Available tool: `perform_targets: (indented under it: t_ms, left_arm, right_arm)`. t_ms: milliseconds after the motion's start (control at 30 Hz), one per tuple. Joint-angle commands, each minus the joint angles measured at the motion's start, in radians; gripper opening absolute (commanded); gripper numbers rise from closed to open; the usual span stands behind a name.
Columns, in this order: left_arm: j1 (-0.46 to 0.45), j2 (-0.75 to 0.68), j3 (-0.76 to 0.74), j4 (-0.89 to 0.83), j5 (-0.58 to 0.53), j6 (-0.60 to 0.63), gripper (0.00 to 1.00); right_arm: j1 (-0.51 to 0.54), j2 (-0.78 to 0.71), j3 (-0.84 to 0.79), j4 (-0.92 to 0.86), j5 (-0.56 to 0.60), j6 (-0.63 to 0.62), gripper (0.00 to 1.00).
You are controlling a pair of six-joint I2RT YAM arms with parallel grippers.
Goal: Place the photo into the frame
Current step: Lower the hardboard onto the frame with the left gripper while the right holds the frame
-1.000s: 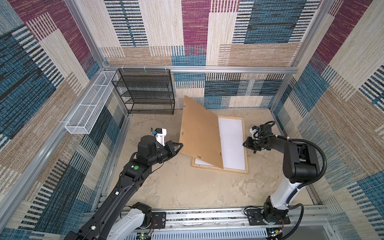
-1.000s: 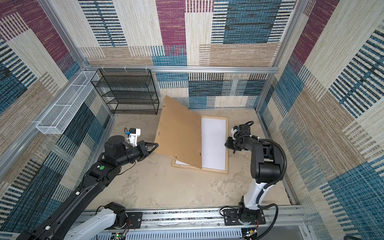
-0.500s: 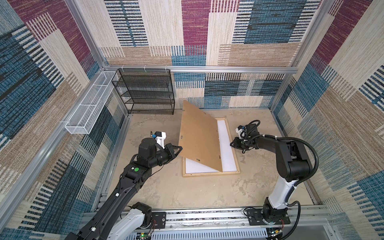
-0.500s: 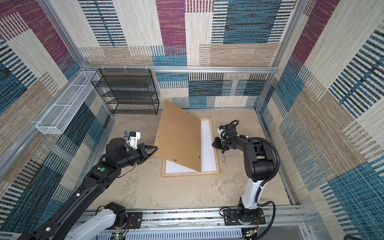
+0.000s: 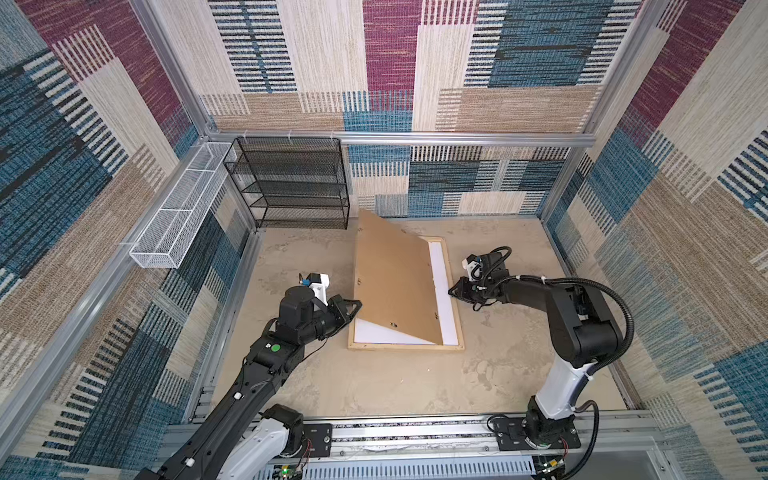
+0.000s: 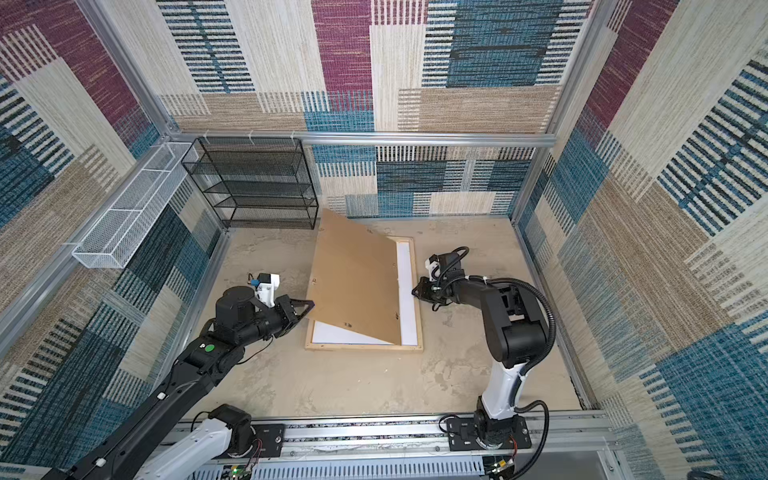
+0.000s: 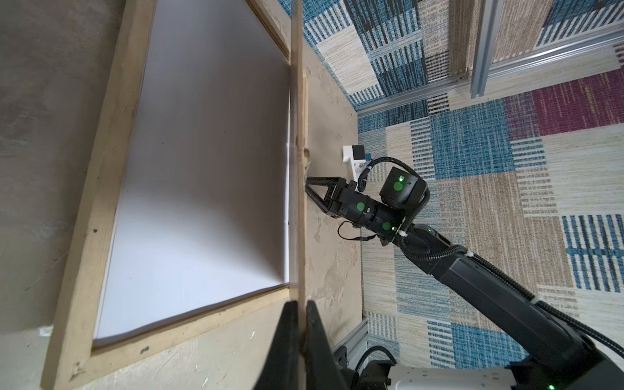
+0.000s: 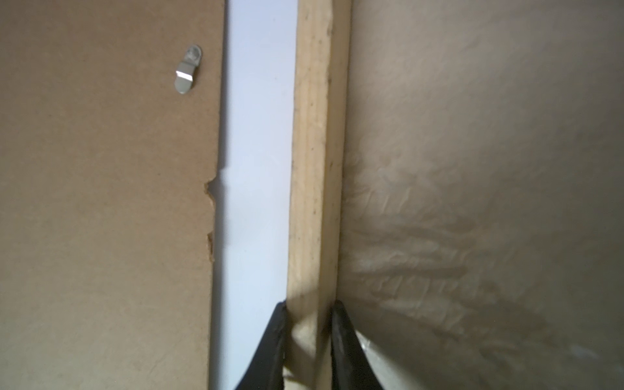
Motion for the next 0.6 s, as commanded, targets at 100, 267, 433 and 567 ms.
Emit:
perform_targets:
  t_ms: [100, 267, 433, 567]
  left_arm:
    - [-0.001, 0.035, -0.018, 0.136, 0.005, 0.003, 0.00]
    - [-0.001, 0.040, -0.054, 0.170, -0.007, -0.006, 0.00]
    - [0.000, 0.061, -0.056, 0.162, 0.013, 0.011, 0.00]
    - [-0.001, 0.089, -0.061, 0.181, 0.029, 0.008, 0.00]
  right_arm:
    - [0.020, 0.004, 0.009, 0.085, -0.094, 0.023, 0.19]
    - [0.022, -0.001, 0.008, 0.075, -0.081, 0.016, 0.19]
    - [0.022, -0.001, 0.010, 0.071, -0.077, 0.014, 0.20]
    - [0.023, 0.003, 0.012, 0.074, -0.084, 0.014, 0.22]
